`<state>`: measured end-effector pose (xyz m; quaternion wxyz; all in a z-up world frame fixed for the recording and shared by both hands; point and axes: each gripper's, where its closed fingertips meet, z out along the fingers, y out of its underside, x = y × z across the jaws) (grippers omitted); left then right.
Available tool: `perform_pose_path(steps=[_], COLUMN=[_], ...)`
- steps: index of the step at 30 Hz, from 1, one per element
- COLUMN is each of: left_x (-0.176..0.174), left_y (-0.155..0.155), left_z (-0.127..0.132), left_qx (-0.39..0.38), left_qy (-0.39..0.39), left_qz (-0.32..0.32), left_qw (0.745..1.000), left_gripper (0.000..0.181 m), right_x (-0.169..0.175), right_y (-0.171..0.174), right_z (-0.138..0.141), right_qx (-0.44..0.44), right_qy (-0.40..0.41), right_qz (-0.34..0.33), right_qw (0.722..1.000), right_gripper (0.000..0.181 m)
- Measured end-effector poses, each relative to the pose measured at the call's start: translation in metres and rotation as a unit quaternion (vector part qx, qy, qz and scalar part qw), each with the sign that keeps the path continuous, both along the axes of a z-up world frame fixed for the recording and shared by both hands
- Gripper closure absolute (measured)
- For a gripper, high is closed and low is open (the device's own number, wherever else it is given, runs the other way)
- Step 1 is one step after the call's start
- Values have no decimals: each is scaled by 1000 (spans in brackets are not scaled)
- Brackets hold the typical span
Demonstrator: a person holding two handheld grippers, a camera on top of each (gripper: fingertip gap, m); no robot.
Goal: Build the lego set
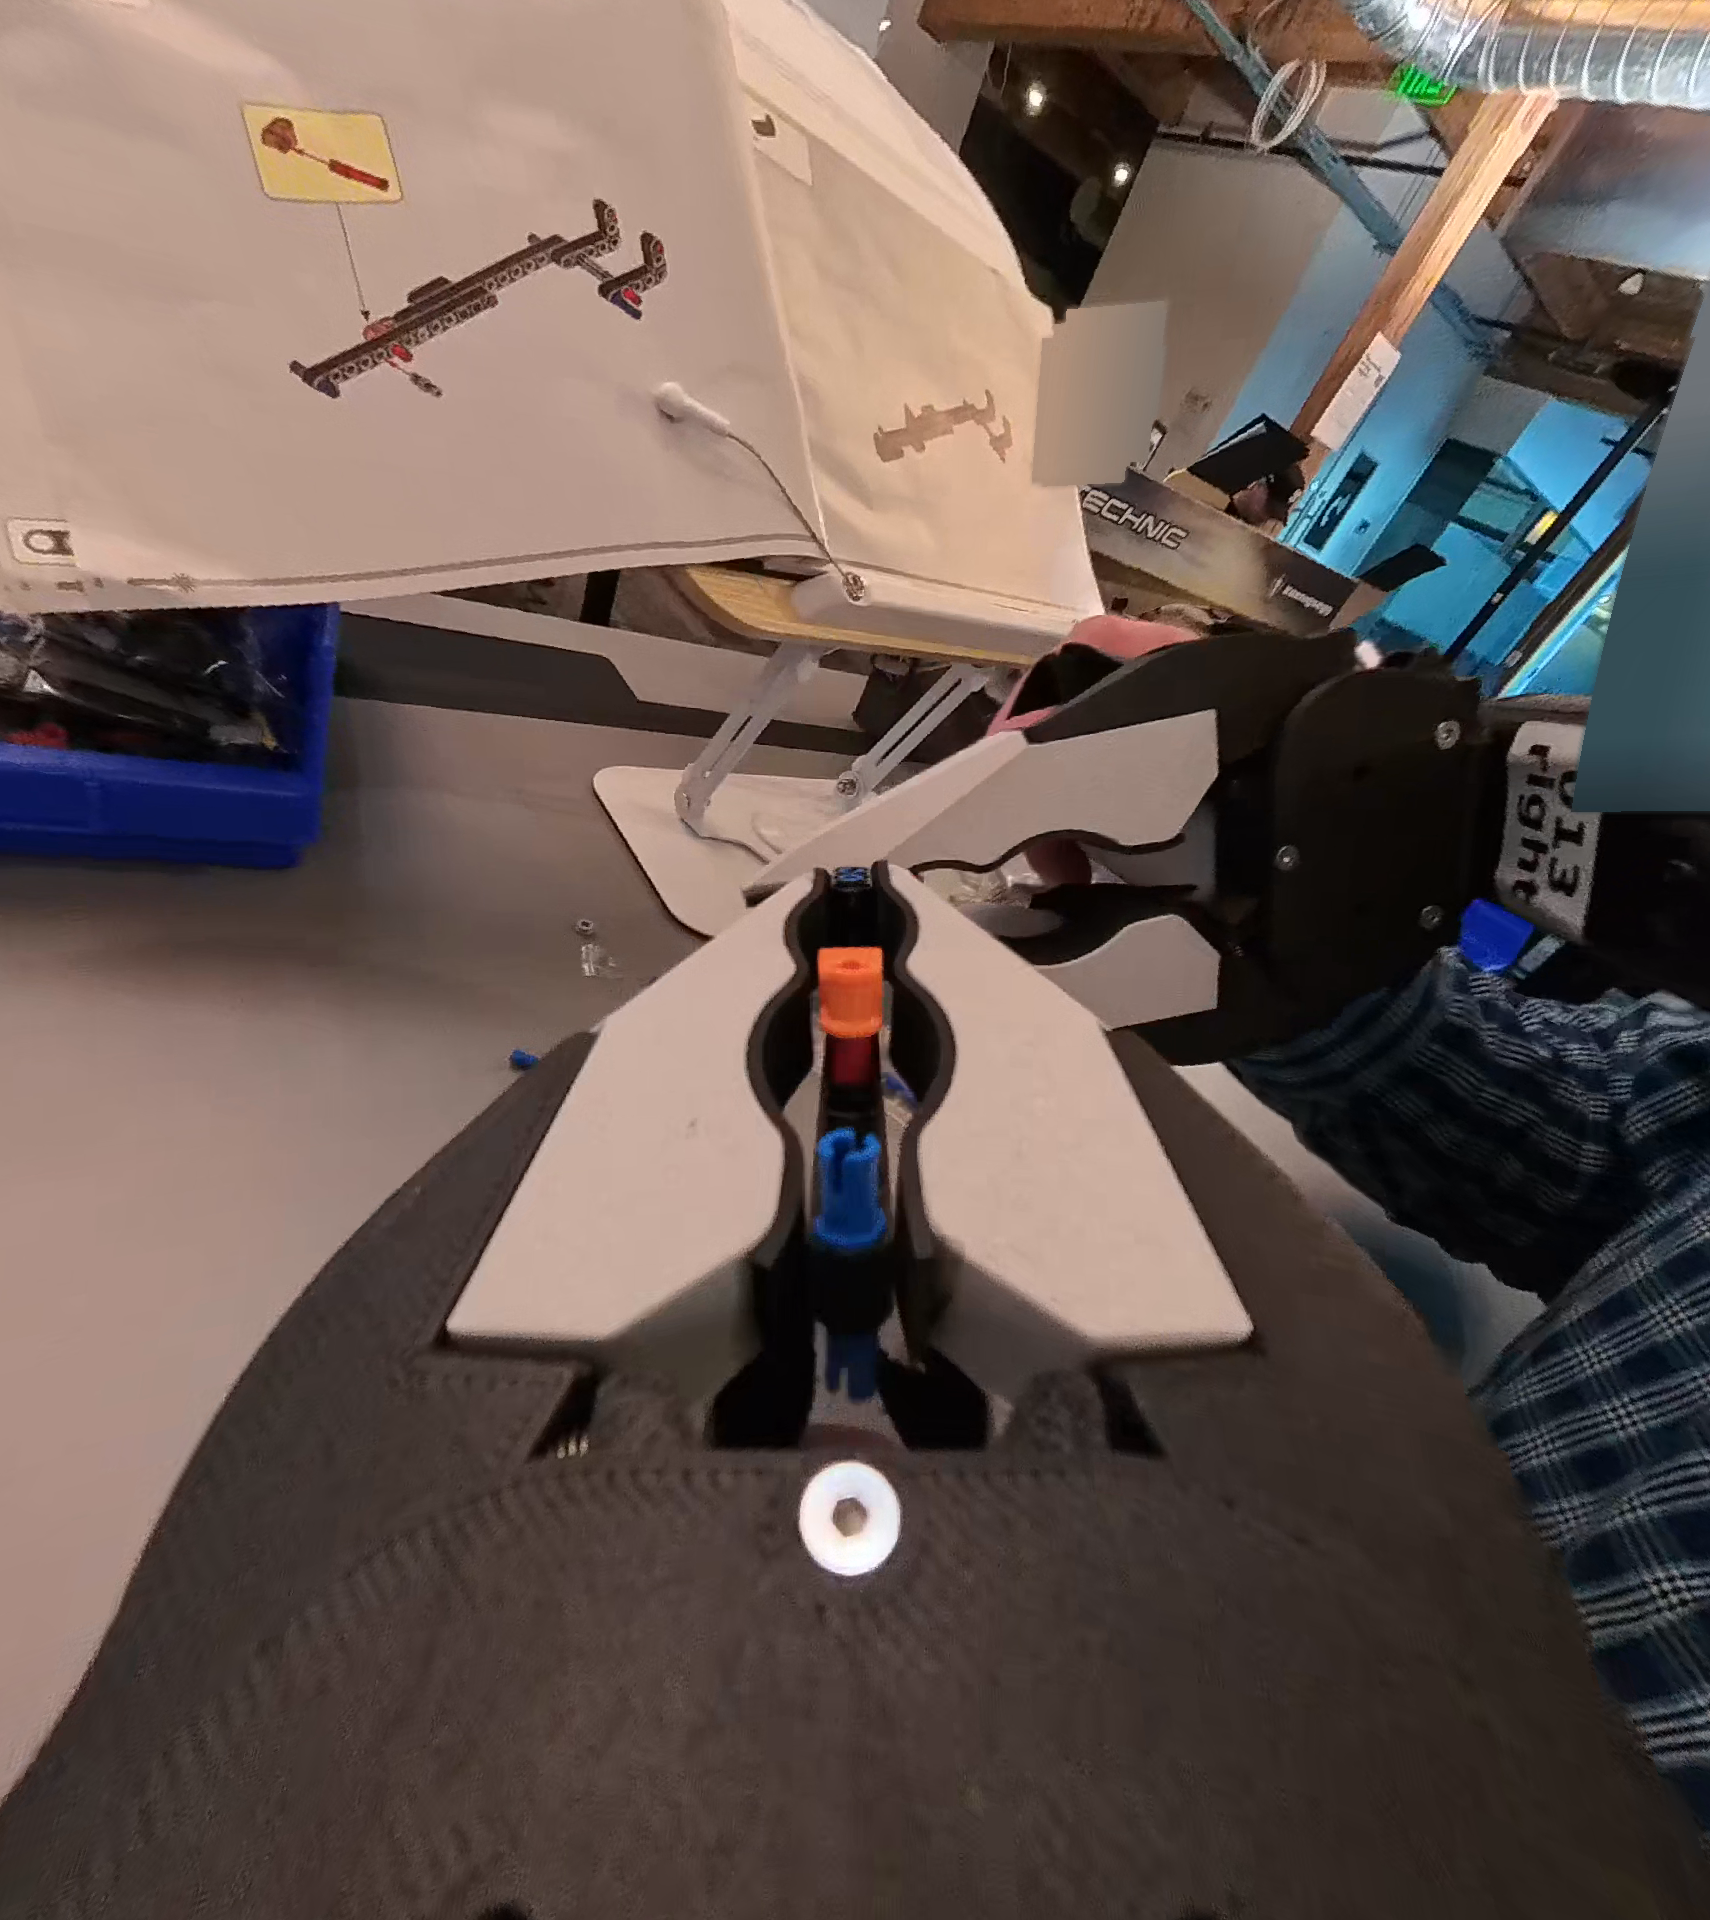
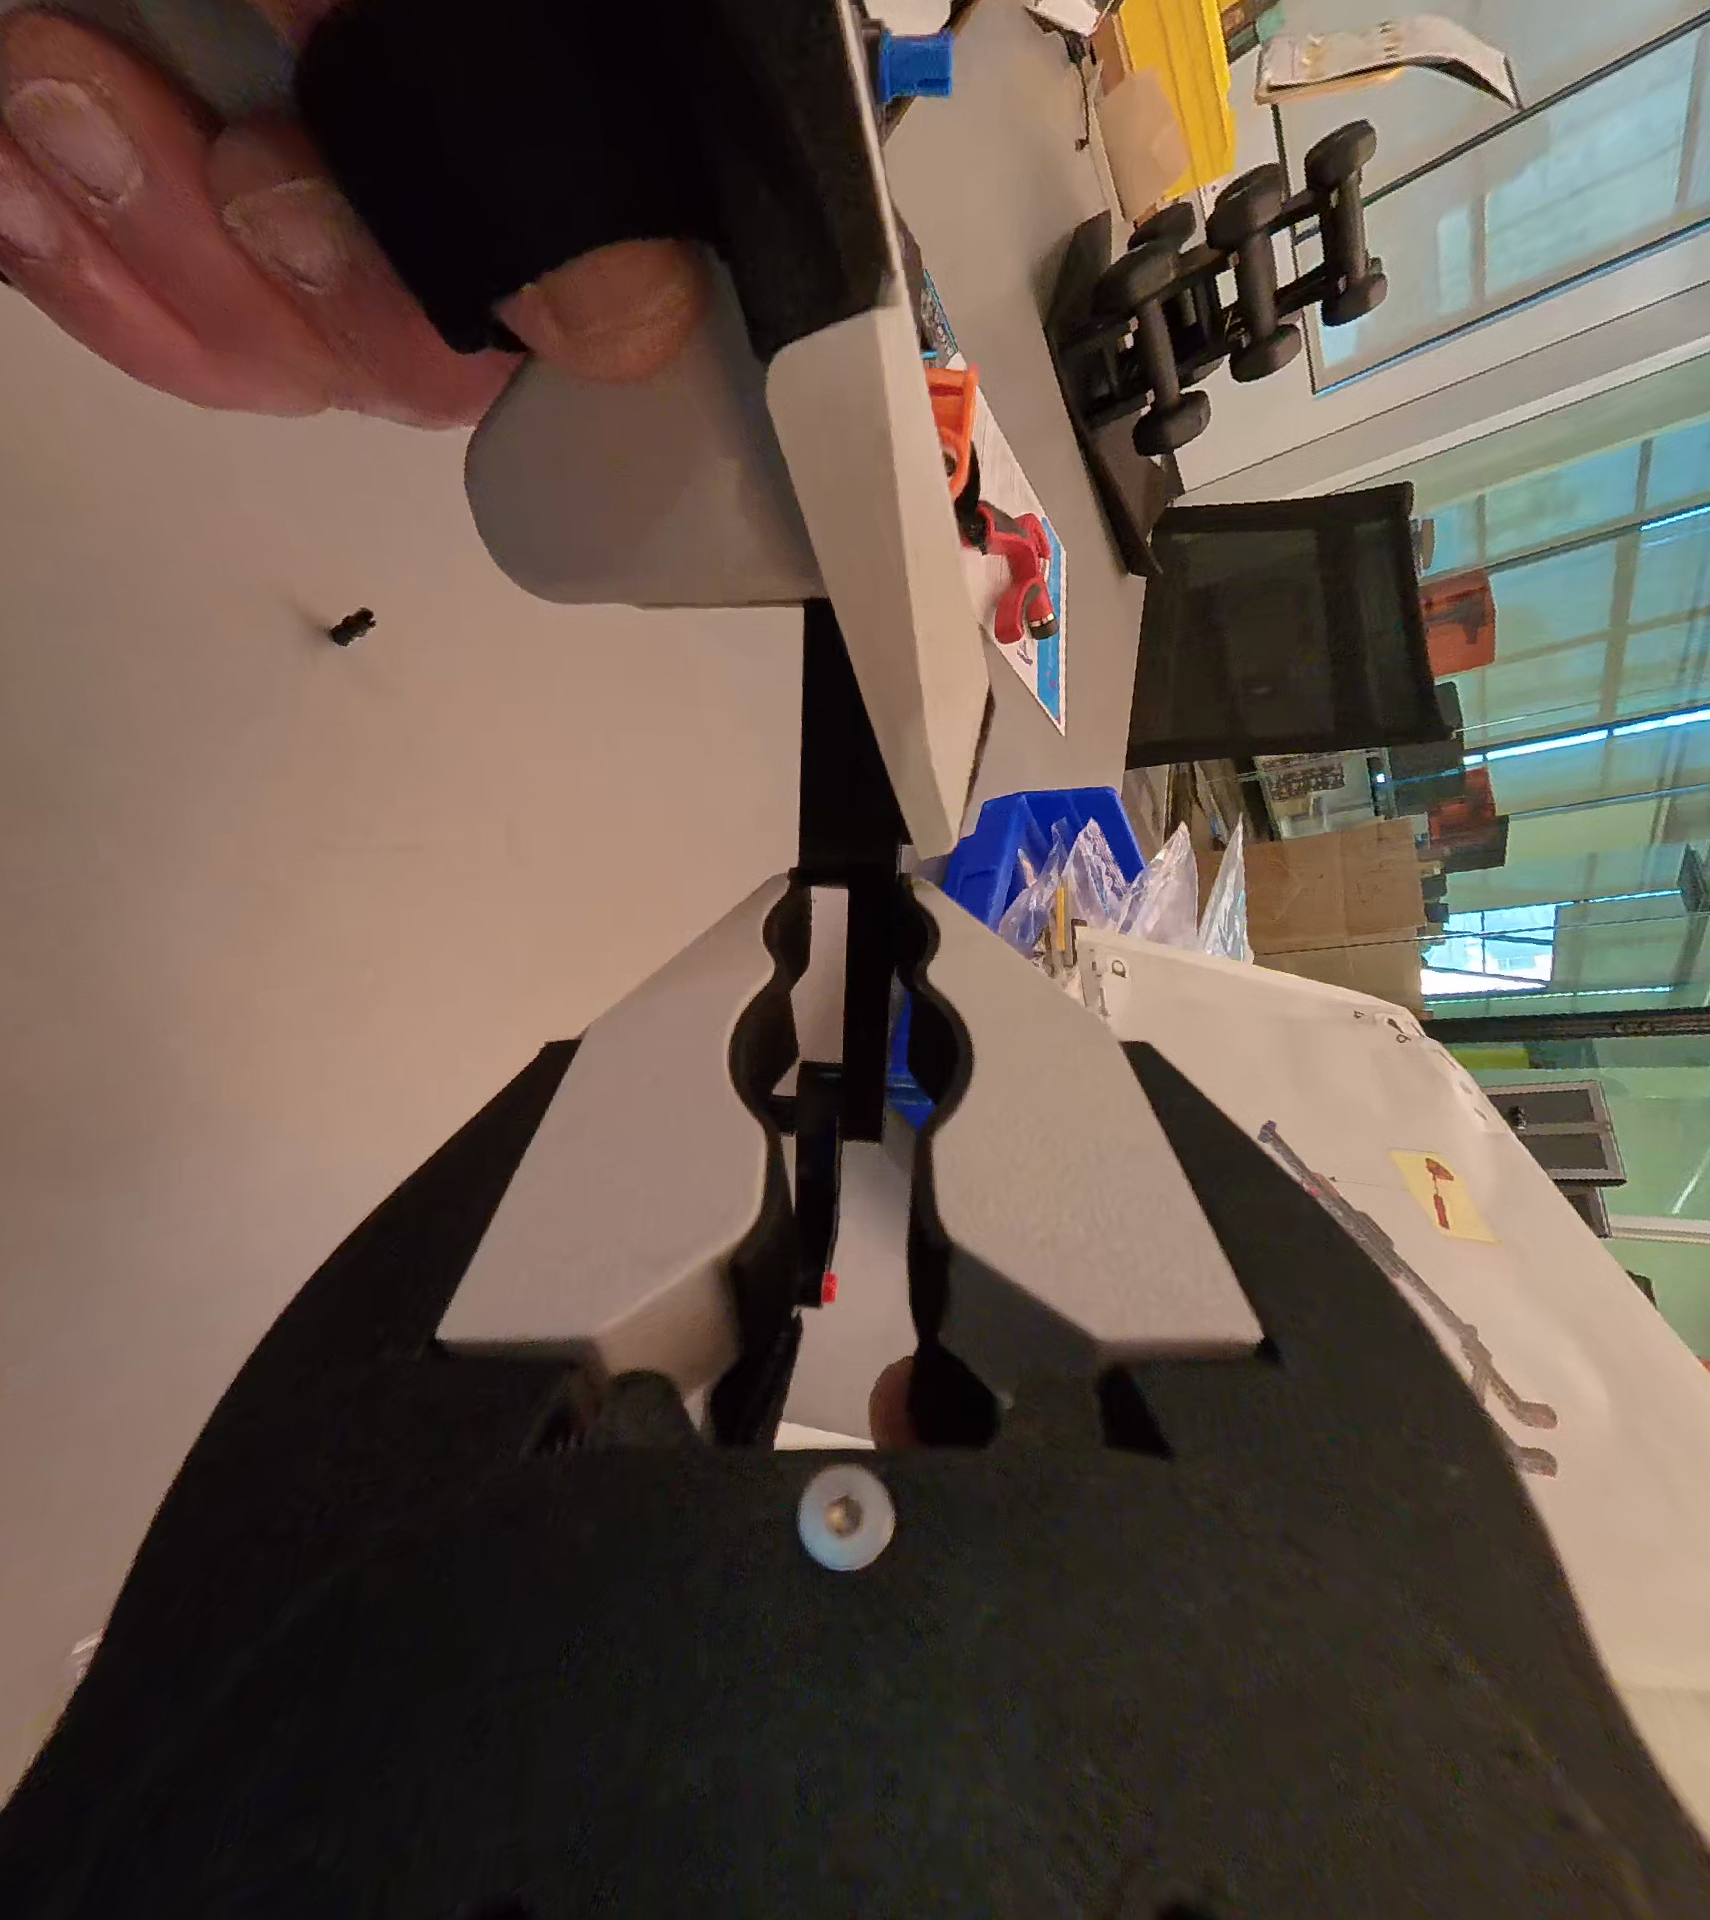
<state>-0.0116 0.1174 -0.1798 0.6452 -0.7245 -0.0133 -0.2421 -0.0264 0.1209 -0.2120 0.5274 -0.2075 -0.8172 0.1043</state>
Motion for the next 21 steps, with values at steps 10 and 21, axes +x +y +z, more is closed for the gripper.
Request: perform_pose_path(steps=[10, 21], left_x=[-3, -1], left_y=[-6, -3], left_z=[4, 5], left_qx=[13, 24], left_qy=[-2, -26], left_qz=[-9, -11], left_qw=[1000, 999], left_gripper=[176, 176], right_x=[4, 6], right_y=[11, 15], right_z=[1, 4], right_qx=[5, 8], right_qy=[4, 15], right_qz=[-7, -8], right_qw=[1000, 1000], right_gripper=[169, 168])
